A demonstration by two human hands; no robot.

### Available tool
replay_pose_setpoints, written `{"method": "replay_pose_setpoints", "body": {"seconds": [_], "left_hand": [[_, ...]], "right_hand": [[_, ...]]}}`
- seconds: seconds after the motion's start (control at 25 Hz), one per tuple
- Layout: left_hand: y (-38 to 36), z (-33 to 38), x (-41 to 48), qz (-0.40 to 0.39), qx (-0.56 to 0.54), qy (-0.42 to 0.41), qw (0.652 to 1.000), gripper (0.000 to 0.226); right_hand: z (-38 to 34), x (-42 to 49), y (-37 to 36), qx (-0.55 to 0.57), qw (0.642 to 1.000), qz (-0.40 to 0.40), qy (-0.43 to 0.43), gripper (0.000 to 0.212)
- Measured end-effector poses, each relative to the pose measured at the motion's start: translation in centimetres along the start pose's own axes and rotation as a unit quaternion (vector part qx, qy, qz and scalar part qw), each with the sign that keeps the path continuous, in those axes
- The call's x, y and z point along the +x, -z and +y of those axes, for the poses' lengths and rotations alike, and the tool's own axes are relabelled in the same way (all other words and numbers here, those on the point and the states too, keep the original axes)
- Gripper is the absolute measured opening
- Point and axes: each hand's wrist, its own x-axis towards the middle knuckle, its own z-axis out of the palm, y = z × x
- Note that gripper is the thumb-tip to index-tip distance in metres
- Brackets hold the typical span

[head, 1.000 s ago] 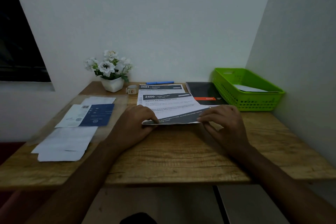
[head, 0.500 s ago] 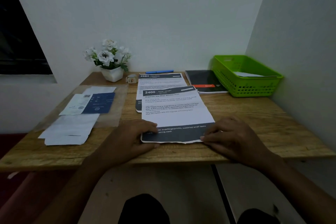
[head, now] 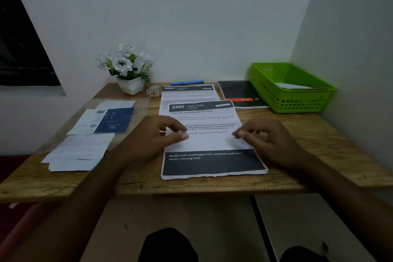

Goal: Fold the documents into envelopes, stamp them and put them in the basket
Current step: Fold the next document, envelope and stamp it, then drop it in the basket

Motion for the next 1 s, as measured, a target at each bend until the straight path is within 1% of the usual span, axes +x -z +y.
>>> {"method": "replay_pose_setpoints", "body": {"seconds": [0.08,0.16,0.2,0.28,0.4,0.48,0.52,0.68,0.8,0.84,0.92,1.0], "left_hand": [[0.8,-0.9,3.4,0.024,0.01,0.006,1.0,0.018],[1.2,-2.5,6.6,0.051,0.051,0.037,0.997,0.017],[1.1,-3.5,7.7,0.069,0.067,0.06,0.994,0.022],[0.8,-5.4,9.1,0.092,0.08,0.117,0.986,0.043],[0.4,-7.5,9.3,0.098,0.106,0.171,0.975,0.077],[0.5,-8.2,9.4,0.073,0.112,0.186,0.973,0.087],[0.6,-8.4,9.4,0.059,0.107,0.187,0.975,0.088],[0.5,-8.9,9.6,0.058,0.074,0.18,0.979,0.075],[0.6,-9.1,9.5,0.061,0.05,0.16,0.984,0.056],[0.7,-9.0,9.4,0.056,0.04,0.154,0.986,0.051],[0.7,-8.7,9.2,0.049,0.029,0.148,0.987,0.044],[0.7,-8.4,9.0,0.051,0.031,0.147,0.987,0.04]], "right_hand": [[2.0,2.7,-0.5,-0.01,0.998,0.032,-0.051,0.012],[4.3,5.4,-1.0,-0.045,0.993,0.057,-0.093,0.009],[5.4,6.5,-1.3,-0.063,0.99,0.065,-0.111,0.008],[7.3,7.9,-1.7,-0.095,0.983,0.071,-0.143,0.007],[9.1,8.4,-2.3,-0.092,0.977,0.064,-0.184,0.035],[9.7,8.4,-2.4,-0.092,0.973,0.055,-0.204,0.046],[9.8,8.4,-2.5,-0.092,0.972,0.052,-0.211,0.048],[9.7,8.3,-2.5,-0.083,0.97,0.063,-0.219,0.051],[9.5,8.3,-2.4,-0.073,0.972,0.057,-0.218,0.063],[9.5,8.3,-2.4,-0.067,0.972,0.057,-0.219,0.064],[9.5,8.3,-2.4,-0.052,0.971,0.058,-0.226,0.062],[9.4,8.2,-2.4,-0.047,0.972,0.058,-0.225,0.052]]}}
